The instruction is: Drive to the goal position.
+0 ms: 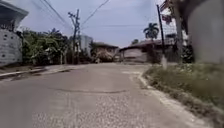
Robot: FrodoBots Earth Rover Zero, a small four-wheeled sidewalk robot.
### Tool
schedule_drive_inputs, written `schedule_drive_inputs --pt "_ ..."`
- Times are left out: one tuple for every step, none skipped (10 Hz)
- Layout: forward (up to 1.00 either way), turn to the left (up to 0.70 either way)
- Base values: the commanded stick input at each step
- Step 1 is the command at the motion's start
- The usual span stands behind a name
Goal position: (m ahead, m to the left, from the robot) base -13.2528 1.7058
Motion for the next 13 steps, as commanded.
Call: schedule_drive_inputs --pt "1.0 0.0" --pt "1.0 0.0" --pt "1.0 -0.07" --pt "1.0 -0.21" --pt "1.0 -0.32" --pt "1.0 -0.33" --pt "0.85 -0.28" --pt "0.69 -0.23" --pt "0.53 -0.17" --pt "0.37 -0.12" --pt "0.21 -0.07" --pt "0.05 -0.02" --pt "0.0 0.0"
